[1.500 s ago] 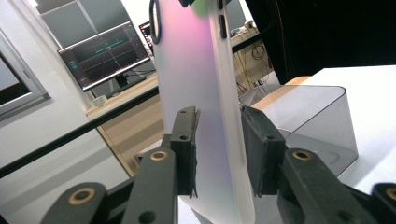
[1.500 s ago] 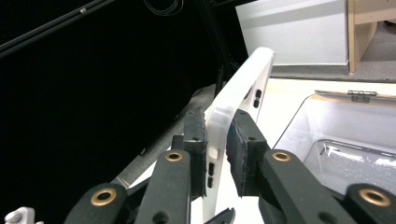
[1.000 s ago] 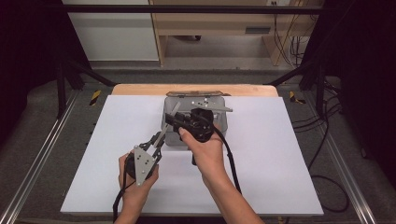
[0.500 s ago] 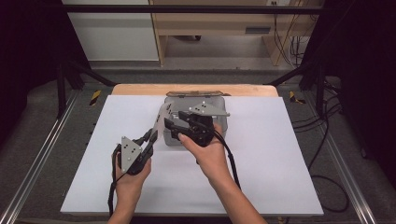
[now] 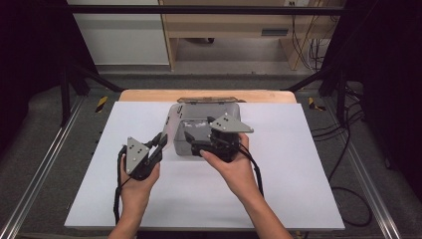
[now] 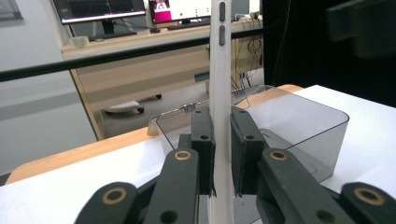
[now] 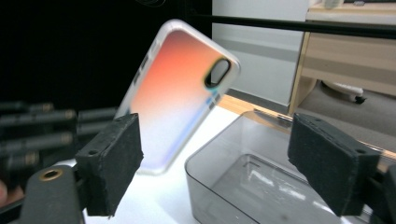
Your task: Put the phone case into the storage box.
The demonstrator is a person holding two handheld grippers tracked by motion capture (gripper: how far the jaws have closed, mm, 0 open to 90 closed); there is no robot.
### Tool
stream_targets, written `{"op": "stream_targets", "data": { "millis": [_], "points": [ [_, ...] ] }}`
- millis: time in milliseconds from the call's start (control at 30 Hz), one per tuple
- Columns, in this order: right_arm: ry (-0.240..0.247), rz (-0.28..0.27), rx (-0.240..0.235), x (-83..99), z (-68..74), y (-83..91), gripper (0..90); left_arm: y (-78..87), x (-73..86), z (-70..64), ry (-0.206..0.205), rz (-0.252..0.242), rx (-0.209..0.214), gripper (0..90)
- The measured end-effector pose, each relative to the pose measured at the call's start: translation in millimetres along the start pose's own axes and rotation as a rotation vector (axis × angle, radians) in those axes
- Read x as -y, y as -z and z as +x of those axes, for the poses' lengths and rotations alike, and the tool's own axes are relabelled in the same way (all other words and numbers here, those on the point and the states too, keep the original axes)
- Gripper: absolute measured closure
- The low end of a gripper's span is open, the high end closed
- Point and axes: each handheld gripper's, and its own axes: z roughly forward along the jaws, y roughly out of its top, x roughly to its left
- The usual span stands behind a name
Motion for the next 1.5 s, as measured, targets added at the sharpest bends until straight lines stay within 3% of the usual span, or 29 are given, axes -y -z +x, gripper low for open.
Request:
{"op": "stream_targets", "data": {
  "millis": [200,367,533,767,933,1000,1233,1500],
  "points": [
    [0.017,-0.046,0.018,23.0,-17.3,24.8,7.8,-8.5,-12.8,0.7,0.011,0.026,0.013,81.3],
    [0.027,-0.051,0.033,38.8,-34.5,43.6,6.4,-19.2,-21.8,-3.3,0.030,0.059,0.027,81.3],
    [0.027,-0.046,0.081,58.0,-56.3,68.4,5.6,-30.7,-30.3,-5.4,0.034,0.080,0.031,81.3],
    [0.070,-0.060,0.113,83.0,-76.1,95.5,4.2,-49.0,-40.5,-2.8,0.064,0.103,0.023,81.3],
    [0.114,-0.075,0.142,97.1,-85.8,110.5,3.7,-59.5,-45.9,-2.7,0.063,0.122,0.013,81.2],
    [0.116,-0.078,0.156,101.4,-88.3,115.2,3.6,-62.9,-48.4,-2.5,0.060,0.134,0.011,81.3],
    [0.089,-0.083,0.190,122.6,-98.6,135.3,3.4,-77.9,-54.2,-1.2,0.103,0.168,-0.006,81.2],
    [0.062,-0.106,0.200,136.1,-108.7,141.6,3.0,-96.4,-55.7,-3.6,0.083,0.205,-0.038,81.2]
  ]
}}
